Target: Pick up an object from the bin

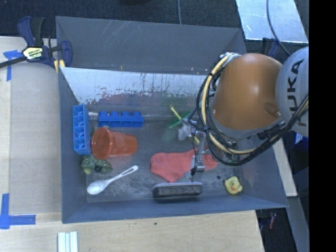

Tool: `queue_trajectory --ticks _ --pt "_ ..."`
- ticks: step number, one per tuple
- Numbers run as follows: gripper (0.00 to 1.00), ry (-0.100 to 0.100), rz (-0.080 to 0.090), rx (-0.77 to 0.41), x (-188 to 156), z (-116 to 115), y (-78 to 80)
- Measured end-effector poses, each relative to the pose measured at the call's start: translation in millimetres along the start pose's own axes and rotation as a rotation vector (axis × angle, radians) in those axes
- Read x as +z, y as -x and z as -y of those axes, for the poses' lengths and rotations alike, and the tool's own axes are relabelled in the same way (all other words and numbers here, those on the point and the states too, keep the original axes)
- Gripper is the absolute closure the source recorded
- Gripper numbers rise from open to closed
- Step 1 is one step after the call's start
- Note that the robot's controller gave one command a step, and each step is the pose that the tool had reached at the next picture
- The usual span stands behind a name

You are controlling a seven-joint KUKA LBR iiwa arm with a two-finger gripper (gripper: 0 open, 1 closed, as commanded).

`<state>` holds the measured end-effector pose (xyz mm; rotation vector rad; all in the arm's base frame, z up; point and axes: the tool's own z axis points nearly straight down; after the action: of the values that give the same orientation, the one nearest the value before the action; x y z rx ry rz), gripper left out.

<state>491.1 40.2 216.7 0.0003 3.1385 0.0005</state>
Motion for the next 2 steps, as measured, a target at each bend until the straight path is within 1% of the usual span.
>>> queue_trajectory --ticks 1,2 --pt "0.0 -0.001 0.004 -0.105 54 59 24.7" --pt "0.0 0.001 0.003 -0.101 74 51 11.6"
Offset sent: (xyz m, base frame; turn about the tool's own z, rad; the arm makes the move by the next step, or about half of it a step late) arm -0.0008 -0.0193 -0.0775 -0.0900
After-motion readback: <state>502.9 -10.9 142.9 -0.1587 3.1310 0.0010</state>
